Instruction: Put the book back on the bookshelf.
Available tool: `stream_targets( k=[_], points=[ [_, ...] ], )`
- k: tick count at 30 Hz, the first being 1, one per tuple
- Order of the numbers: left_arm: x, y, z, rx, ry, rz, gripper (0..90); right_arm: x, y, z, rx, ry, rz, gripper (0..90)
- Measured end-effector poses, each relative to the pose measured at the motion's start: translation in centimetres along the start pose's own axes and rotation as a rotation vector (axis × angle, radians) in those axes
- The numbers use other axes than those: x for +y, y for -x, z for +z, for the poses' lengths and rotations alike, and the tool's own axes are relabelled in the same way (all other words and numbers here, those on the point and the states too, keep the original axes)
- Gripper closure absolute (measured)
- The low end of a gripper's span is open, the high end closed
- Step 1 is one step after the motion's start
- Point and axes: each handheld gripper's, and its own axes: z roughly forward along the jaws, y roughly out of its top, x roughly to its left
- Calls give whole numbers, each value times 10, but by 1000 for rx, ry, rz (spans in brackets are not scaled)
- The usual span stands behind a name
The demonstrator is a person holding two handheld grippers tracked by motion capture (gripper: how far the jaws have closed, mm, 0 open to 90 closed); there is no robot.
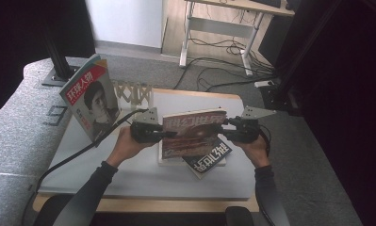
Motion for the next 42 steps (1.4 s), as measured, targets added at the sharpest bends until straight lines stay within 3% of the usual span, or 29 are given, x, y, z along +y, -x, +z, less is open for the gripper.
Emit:
stream_targets(
  k=[4, 7, 11, 30, 42],
  points=[
    [1, -2, 0, 51, -9, -29, 835, 2, -2, -5, 2, 19, -15, 619],
    [1, -5, 1, 61, -12, -48, 836, 6, -4, -10, 23, 58, -15, 635],
    [1, -6, 1, 70, -11, -59, 835, 12, -7, -15, 17, 59, -35, 647],
    [1, -8, 1, 78, -15, -67, 834, 29, -13, -26, 13, 109, -53, 659],
    [1, -7, 2, 78, -14, -67, 833, 36, -14, -29, -23, 102, -54, 768]
  ],
)
